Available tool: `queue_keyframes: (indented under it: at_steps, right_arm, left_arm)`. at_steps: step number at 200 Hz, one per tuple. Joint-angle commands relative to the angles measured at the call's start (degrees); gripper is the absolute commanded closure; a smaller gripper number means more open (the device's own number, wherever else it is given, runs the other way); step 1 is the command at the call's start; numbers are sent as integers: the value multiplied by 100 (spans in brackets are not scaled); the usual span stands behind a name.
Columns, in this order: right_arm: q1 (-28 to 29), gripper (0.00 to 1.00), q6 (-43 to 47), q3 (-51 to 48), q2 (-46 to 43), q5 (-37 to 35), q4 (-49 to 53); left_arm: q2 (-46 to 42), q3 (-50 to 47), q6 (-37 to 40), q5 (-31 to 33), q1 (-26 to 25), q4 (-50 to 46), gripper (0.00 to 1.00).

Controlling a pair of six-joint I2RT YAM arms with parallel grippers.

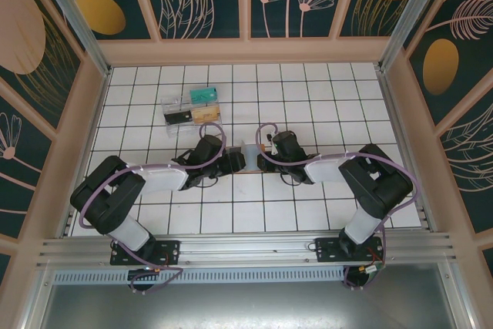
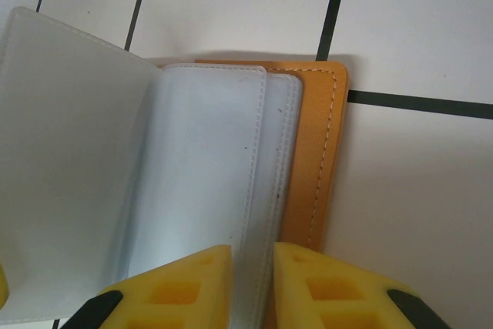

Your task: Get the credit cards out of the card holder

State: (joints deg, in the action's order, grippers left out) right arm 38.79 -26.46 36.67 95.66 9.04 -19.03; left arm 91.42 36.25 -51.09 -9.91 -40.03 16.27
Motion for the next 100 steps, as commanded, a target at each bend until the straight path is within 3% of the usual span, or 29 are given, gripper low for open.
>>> queue_keyframes:
  at_steps: [1,100]
  right_arm:
    - [68,78,-70,104,111,133,117]
    - [52,77,-103,54,-12,-47,127]
  left_arm:
    - [34,170,95,-134,-46,31,33]
    - [280,719,227,-312,-215,83,33]
